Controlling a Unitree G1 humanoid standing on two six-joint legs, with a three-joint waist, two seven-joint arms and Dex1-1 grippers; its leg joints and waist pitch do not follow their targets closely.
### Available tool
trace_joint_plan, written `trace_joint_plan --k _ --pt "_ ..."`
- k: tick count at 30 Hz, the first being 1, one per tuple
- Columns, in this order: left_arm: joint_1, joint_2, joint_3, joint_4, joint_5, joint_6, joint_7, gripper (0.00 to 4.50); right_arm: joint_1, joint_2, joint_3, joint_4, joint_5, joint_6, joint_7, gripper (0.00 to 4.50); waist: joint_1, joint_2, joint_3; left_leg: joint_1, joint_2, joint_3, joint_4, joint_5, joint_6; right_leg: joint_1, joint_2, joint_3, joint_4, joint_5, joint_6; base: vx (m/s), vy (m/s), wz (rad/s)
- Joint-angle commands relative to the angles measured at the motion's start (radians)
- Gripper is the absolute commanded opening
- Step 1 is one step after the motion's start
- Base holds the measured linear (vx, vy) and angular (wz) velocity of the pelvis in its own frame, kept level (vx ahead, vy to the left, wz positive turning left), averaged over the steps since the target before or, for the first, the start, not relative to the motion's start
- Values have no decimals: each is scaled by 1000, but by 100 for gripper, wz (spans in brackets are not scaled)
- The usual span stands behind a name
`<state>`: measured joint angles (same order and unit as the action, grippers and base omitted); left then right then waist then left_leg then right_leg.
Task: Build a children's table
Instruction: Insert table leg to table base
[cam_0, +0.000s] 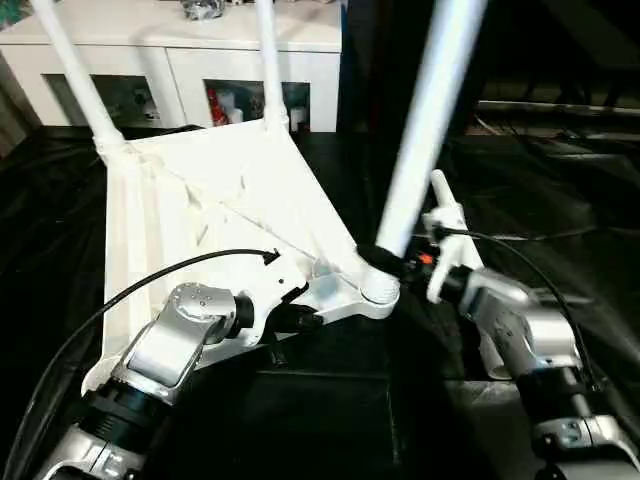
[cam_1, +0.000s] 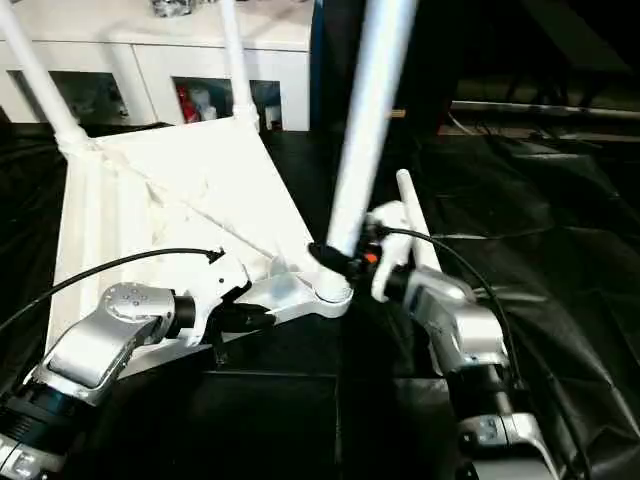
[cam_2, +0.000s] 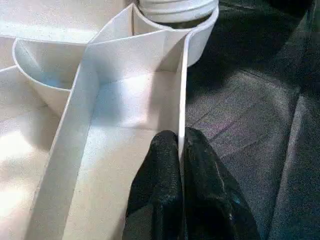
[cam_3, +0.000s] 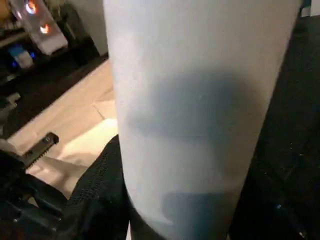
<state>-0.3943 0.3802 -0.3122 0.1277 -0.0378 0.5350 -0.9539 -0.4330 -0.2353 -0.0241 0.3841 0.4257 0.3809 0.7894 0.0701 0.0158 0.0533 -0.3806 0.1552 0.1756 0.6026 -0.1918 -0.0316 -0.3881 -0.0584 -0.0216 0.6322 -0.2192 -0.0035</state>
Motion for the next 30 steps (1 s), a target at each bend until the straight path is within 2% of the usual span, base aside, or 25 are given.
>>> trace_joint_plan --k 1,2,6,7,8,9,14,19,21,22,27,30 --pt "-25 -11 52 32 -35 -46 30 0 52 3 8 41 -28 -47 5 193 11 -13 -62 14 67 -24 -69 -118 55 42 -89 37 -77 -95 -258 0 0 0" --pt "-28 -12 52 37 -34 -50 33 0 64 4 14 41 -41 -72 3 193 14 -12 -60 15 68 -22 -69 -128 51 38 -90 38 -80 -110 -252 0 0 0" --pt "-36 -16 55 51 -32 -60 37 0 98 13 34 42 -104 -196 -31 193 16 -12 -55 16 68 -24 -76 -171 33 36 -91 38 -87 -195 -229 0 0 0" --pt "-36 -16 55 51 -32 -60 37 0 98 13 34 42 -104 -196 -31 193 17 -12 -54 16 69 -26 -77 -181 28 36 -92 39 -89 -215 -225 0 0 0" --pt "-38 -18 56 55 -31 -63 38 0 105 18 36 41 -117 -228 -41 193 15 -11 -50 19 68 -28 -82 -224 16 34 -92 40 -96 -286 -208 0 0 0" --pt "-43 -19 56 61 -30 -67 38 0 111 27 33 40 -129 -265 -61 192 15 -11 -51 20 69 -29 -83 -237 9 33 -93 41 -98 -312 -198 0 0 0" --pt "-52 -19 55 76 -27 -79 35 0 113 27 64 49 -163 -313 -55 192 15 -11 -51 21 68 -30 -86 -246 9 28 -91 42 -100 -322 -189 0 0 0" --pt "-62 -19 55 92 -26 -91 33 0 110 35 87 63 -180 -348 -41 192 15 -15 -49 20 68 -30 -87 -254 14 27 -92 43 -104 -338 -185 0 0 0" --pt "-65 -19 54 99 -26 -97 32 0 110 39 93 70 -182 -357 -35 192 15 -12 -48 21 69 -30 -88 -259 14 26 -93 44 -105 -351 -183 0 0 0" --pt "-66 -19 54 101 -26 -99 31 0 110 41 96 73 -185 -360 -32 192 15 -15 -47 21 69 -30 -89 -265 15 25 -92 44 -106 -362 -179 0 0 0" --pt "-67 -12 46 99 -30 -105 10 0 105 35 122 86 -175 -315 26 192 14 -15 -46 21 70 -32 -92 -276 12 24 -92 45 -107 -376 -177 0 0 0" --pt "-67 -5 38 100 -32 -115 -11 0 98 24 138 95 -168 -280 67 192 15 -15 -47 20 70 -31 -91 -265 17 26 -92 46 -105 -348 -185 0 0 0"
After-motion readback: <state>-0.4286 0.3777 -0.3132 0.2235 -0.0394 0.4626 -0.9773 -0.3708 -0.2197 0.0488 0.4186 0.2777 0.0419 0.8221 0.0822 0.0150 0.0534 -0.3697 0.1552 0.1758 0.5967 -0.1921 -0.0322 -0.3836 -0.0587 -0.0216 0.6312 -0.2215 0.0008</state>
